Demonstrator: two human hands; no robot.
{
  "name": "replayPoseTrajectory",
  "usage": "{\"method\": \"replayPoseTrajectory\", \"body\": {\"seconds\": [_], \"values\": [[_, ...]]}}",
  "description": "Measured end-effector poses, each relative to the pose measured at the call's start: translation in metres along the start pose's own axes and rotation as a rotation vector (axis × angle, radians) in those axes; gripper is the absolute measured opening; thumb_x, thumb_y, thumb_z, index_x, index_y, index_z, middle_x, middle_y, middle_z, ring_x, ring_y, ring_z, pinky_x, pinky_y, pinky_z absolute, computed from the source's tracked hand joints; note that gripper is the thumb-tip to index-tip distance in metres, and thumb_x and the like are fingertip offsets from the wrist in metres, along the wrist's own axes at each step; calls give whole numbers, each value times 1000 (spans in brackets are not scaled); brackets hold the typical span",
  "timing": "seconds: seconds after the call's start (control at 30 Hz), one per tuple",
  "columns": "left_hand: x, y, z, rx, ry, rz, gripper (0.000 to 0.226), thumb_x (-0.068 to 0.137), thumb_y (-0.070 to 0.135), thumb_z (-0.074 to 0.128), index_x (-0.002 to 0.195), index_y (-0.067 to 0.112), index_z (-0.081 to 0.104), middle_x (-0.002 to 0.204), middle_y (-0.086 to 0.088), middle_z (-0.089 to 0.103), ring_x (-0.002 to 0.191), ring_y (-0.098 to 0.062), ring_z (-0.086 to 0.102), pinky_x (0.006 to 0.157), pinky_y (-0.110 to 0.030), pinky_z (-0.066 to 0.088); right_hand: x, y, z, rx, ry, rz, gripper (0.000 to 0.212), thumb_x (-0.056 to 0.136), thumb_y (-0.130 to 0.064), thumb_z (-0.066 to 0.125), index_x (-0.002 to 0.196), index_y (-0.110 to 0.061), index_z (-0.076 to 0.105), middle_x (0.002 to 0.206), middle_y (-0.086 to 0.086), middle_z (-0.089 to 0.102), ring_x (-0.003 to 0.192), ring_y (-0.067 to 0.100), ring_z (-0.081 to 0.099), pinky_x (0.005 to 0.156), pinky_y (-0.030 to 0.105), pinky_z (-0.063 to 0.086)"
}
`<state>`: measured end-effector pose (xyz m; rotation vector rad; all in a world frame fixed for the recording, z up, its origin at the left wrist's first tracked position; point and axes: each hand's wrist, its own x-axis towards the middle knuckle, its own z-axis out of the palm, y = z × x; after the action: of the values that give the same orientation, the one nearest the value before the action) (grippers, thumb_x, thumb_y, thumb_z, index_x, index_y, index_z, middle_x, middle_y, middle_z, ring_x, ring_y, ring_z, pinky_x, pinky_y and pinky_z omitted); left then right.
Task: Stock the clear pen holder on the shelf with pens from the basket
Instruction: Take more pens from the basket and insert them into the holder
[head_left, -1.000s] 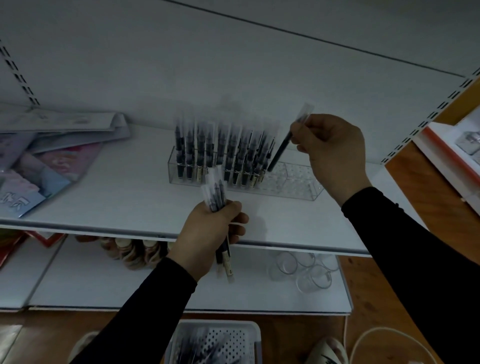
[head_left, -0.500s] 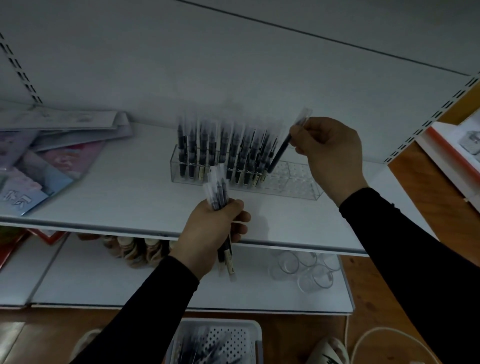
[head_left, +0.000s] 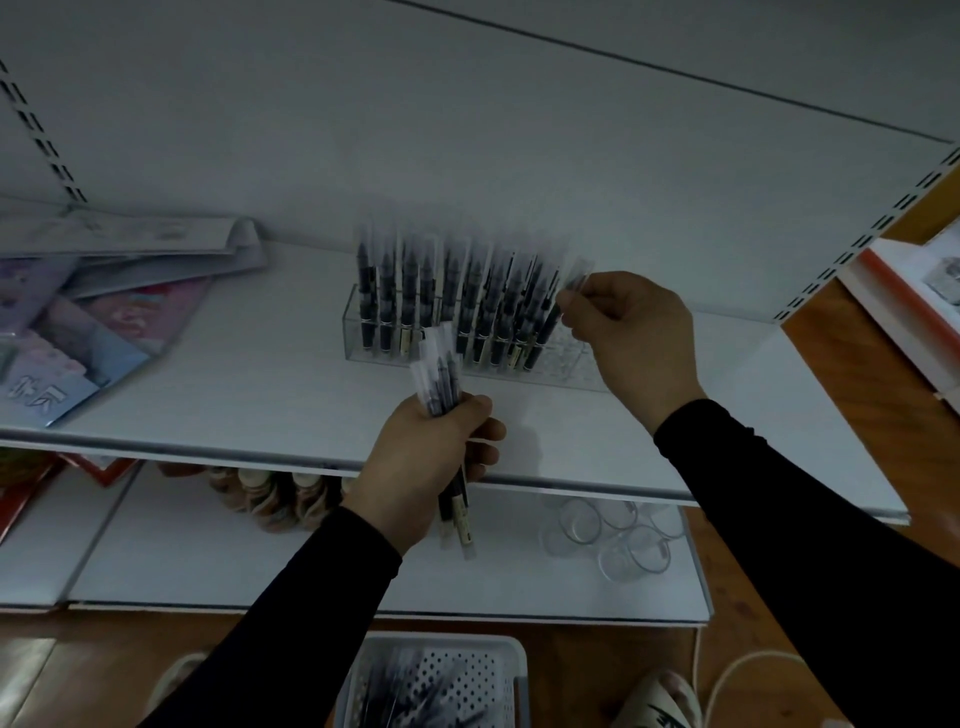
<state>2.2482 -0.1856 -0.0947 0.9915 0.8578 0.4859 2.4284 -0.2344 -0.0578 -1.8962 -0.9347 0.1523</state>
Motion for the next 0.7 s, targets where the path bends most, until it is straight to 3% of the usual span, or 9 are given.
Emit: {"method": "replayPoseTrajectory", "body": {"seconds": [0.1,0.2,0.33,0.43,0.53,0.6,0.7], "values": [[0,0,0,10,-24,-17,9,94,17,58,91,9,60,70,-3,69,53,-12,60,48,-22,48,1,-1,-1,-36,-31,8,10,87,-33,69,84,-24,68,83,-5,72,78,10,68,78,25,55],[-1,1,1,20,-80,-50,9,94,15,58,90,8,61,71,-4,69,55,-13,60,50,-24,47,-7,0,-4,-105,-50,23,15,87,-39,67,84,-24,70,81,-10,70,75,2,65,71,9,47],[-5,2,5,-43,-195,-116,8,93,6,56,93,5,64,72,-6,68,56,-15,59,51,-23,47,-27,1,-10,-15,-135,129,16,89,-39,64,81,-26,70,77,-5,73,74,10,69,73,24,55],[-7,1,10,-75,-269,-157,12,90,-1,55,93,3,66,69,-8,64,55,-16,57,49,-22,48,-44,-2,-8,124,-469,312,19,91,-34,63,86,-18,72,80,-1,73,74,15,68,78,31,56],[-8,-1,15,-58,-323,-151,13,91,-1,54,89,3,66,70,-10,64,56,-16,58,49,-23,49,-55,-4,-8,292,-716,363,22,94,-22,60,76,-11,66,62,-3,64,63,13,59,75,28,54],[-8,-3,17,-40,-333,-135,14,92,-1,53,92,2,67,72,-10,68,58,-17,60,52,-24,51,-57,-3,-10,279,-733,304,22,94,-18,60,74,-10,65,57,-2,58,58,12,54,66,21,49],[-8,-5,20,-36,-341,-112,16,93,1,54,99,2,68,81,-13,71,64,-18,65,64,-29,56,-55,-1,-13,191,-673,224,20,92,-20,64,74,-10,68,60,5,56,62,14,52,66,22,46]]}}
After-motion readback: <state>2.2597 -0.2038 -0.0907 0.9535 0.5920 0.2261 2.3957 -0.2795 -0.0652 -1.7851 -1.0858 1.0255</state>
